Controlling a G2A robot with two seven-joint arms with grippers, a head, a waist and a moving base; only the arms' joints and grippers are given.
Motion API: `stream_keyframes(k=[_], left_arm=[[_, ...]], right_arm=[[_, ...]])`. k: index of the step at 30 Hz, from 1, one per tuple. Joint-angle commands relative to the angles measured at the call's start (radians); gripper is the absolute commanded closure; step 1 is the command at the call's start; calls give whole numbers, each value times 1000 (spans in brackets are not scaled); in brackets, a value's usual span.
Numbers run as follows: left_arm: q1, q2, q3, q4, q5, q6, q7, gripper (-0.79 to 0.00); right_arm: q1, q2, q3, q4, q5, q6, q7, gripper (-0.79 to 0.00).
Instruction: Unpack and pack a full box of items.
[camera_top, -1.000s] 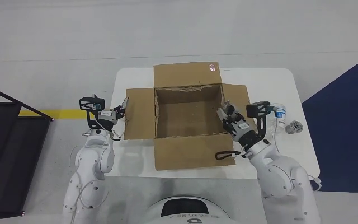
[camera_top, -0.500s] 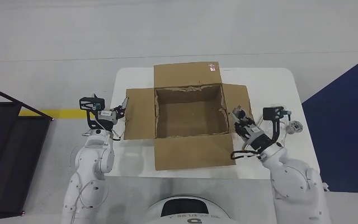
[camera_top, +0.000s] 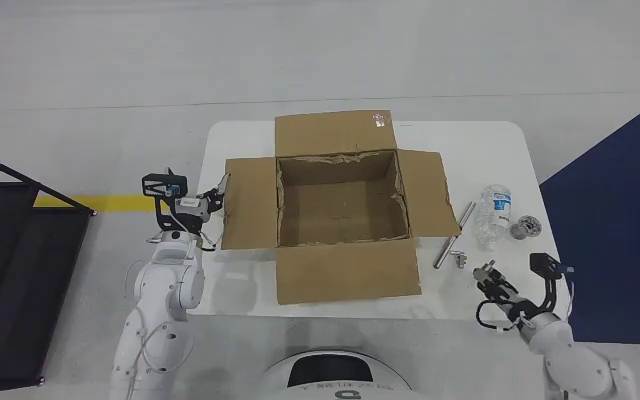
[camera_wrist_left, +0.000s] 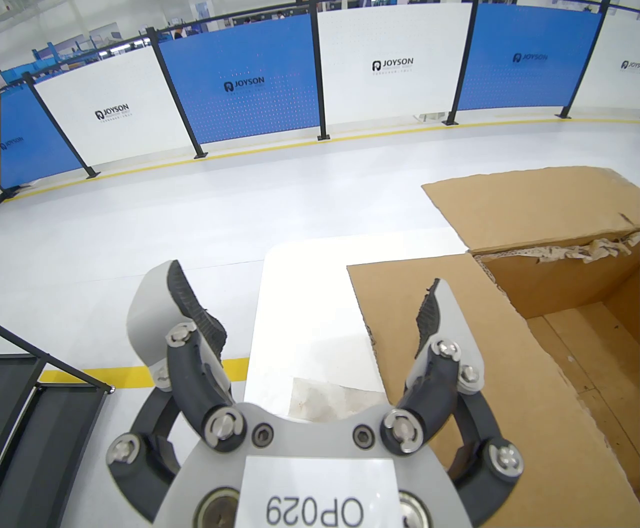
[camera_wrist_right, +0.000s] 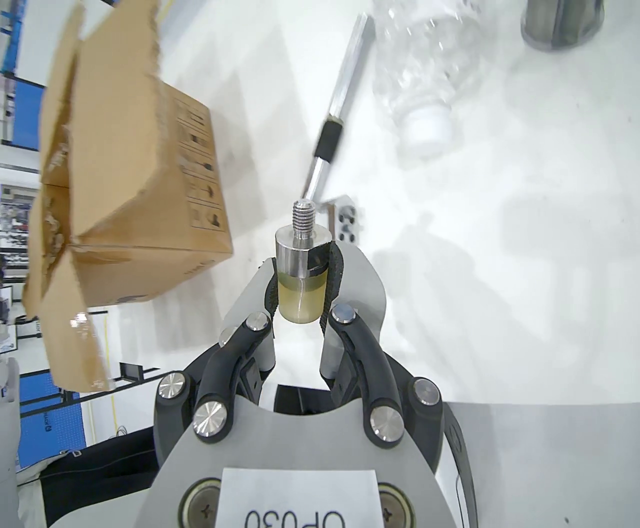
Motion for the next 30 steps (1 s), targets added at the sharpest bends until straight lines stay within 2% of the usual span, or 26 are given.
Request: stream_keyframes(k=[1, 7, 13, 17, 24, 27, 30], left_arm=[[0, 0, 0, 0, 0, 0, 0, -785], [0, 0, 0, 0, 0, 0, 0, -785], [0, 0, 0, 0, 0, 0, 0, -785], [0, 0, 0, 0, 0, 0, 0, -785], [0, 0, 0, 0, 0, 0, 0, -785], [0, 0, 0, 0, 0, 0, 0, -785], [0, 0, 0, 0, 0, 0, 0, -785]], right_arm=[[33, 4, -20, 20, -28, 52, 34, 0], [90, 9, -35, 72, -53, 136, 40, 0], [152, 19, -64, 118, -165, 243, 80, -6], [180, 23, -82, 131, -198, 277, 96, -126], [184, 27, -79, 136, -183, 292, 91, -200], [183, 27, -80, 133, -174, 297, 85, -271], [176, 28, -81, 122, -167, 302, 78, -283]])
